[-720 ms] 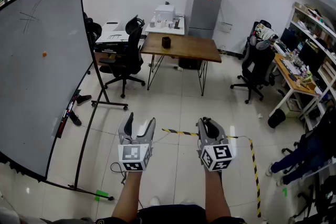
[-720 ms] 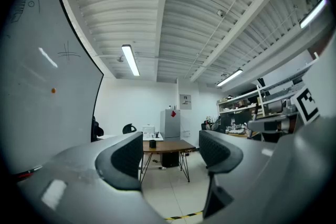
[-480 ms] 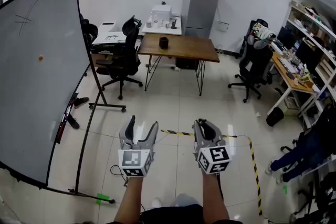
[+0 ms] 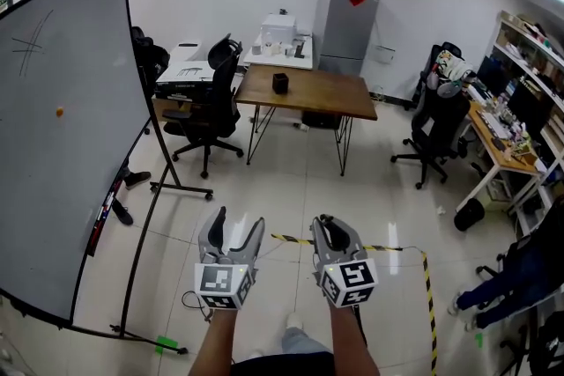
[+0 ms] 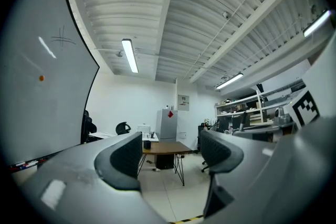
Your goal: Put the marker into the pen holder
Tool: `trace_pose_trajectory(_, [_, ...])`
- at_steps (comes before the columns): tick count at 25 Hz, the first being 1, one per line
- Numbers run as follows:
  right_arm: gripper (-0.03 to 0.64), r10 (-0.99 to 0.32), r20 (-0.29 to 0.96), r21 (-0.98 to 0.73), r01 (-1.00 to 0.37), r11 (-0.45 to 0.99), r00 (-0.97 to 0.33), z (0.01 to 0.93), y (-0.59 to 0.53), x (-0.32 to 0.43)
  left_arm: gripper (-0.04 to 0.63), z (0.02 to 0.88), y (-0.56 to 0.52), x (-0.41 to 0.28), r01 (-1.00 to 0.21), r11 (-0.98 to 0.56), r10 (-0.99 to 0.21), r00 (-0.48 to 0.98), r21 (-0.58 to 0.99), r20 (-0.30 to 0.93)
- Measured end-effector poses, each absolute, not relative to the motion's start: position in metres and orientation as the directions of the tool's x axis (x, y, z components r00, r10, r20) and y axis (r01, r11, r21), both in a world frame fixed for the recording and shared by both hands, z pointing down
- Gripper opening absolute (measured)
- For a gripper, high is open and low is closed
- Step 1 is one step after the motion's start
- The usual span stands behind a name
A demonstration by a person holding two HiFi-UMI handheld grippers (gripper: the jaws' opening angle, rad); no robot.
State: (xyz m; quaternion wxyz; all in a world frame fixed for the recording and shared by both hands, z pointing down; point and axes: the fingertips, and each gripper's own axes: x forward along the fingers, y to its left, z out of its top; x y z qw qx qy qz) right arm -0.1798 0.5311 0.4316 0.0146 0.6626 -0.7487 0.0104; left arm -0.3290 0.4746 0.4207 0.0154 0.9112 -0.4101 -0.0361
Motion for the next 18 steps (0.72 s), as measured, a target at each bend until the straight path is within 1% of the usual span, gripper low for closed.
trace_pose_trajectory(4, [0.048, -0.986, -0.003, 0.018, -0.986, 0.167, -0.167, 0.410, 0.491, -0.153, 0.347, 0.408, 0.442, -0.295, -0.771, -0.636, -0.771, 0.635, 0.015, -0.048])
trace_pose_trajectory(7, [0.046, -0.980, -0.027, 0.017, -0.980, 0.197, -0.197, 0.397, 0.468, -0.134, 0.347, 0.399, 0.421, -0.271, -0.779, -0.627, -0.777, 0.625, 0.007, -0.071])
trace_pose_trajectory(12, [0.046, -0.972, -0.016, -0.004, -0.972, 0.234, -0.234, 0.401, 0.439, -0.096, 0.347, 0.391, 0.394, -0.233, -0.795, -0.606, -0.791, 0.602, 0.013, -0.109])
trace_pose_trajectory(16, [0.046, -0.967, -0.018, -0.043, -0.966, 0.255, -0.255, 0.422, 0.424, -0.078, 0.340, 0.408, 0.384, -0.210, -0.790, -0.614, -0.787, 0.611, 0.006, -0.081])
trace_pose_trajectory(18, [0.046, -0.964, 0.000, -0.077, -0.962, 0.263, -0.264, 0.435, 0.416, -0.071, 0.322, 0.419, 0.378, -0.203, -0.791, -0.612, -0.790, 0.611, 0.009, -0.056])
